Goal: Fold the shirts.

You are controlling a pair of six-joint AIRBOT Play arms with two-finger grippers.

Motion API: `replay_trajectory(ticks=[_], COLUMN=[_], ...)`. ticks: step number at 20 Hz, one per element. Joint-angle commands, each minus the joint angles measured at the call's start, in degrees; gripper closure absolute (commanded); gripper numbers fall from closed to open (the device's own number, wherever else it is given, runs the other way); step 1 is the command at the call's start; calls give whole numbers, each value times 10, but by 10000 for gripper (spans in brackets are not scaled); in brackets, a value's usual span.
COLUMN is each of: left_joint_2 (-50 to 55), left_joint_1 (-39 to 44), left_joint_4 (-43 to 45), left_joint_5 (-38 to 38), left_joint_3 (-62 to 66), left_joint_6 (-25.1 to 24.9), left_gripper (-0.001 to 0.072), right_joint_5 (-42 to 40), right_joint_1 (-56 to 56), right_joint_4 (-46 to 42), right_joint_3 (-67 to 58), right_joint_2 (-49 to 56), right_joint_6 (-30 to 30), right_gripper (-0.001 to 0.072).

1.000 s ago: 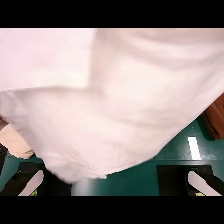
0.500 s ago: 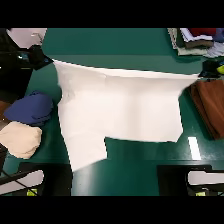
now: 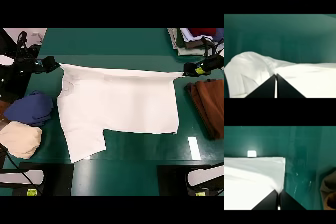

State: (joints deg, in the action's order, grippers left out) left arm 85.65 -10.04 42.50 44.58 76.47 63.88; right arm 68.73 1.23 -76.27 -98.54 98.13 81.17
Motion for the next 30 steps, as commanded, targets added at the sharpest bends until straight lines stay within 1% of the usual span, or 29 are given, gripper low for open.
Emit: replay_trajectory(ticks=[1,4,6,11,13,14,15,16,17,18,20,21,23,26,27,28,29,30], left_joint_2=[5,5,6,8,9,9,9,9,7,3,-17,-34,-81,-177,-212,-243,-273,-302], left_joint_1=[0,1,1,1,0,0,0,0,0,0,0,0,0,0,0,0,0,0], left_joint_4=[71,160,195,200,201,201,202,202,203,213,250,266,279,273,268,257,245,236], left_joint_5=[45,110,110,62,68,75,82,92,105,123,172,197,242,284,300,308,311,310], left_joint_3=[-1,-8,-26,-69,-69,-69,-69,-68,-67,-63,-54,-55,-81,-191,-239,-283,-327,-371], left_joint_6=[-13,0,14,13,13,24,38,39,45,63,95,105,112,132,144,144,145,157], left_gripper=[685,686,685,684,683,682,673,428,202,177,177,177,177,176,177,176,176,176], right_joint_5=[23,27,14,-13,-13,-10,-5,5,18,40,99,115,118,126,130,130,128,124], right_joint_1=[-8,-18,-28,-36,-36,-36,-35,-35,-35,-35,-31,-25,-12,16,26,37,46,56], right_joint_4=[2,2,2,3,29,44,52,58,60,59,56,58,59,74,91,113,133,154], right_joint_3=[5,61,109,175,179,176,171,163,153,141,125,132,176,268,294,322,345,368], right_joint_2=[5,-10,-20,-26,-26,-26,-26,-26,-26,-26,-32,-44,-89,-170,-191,-215,-234,-253], right_joint_6=[0,0,0,15,15,15,16,15,15,15,-2,-7,-9,-31,-45,-58,-68,-80], right_gripper=[699,698,698,697,696,694,675,516,345,323,323,324,324,325,325,325,325,325])
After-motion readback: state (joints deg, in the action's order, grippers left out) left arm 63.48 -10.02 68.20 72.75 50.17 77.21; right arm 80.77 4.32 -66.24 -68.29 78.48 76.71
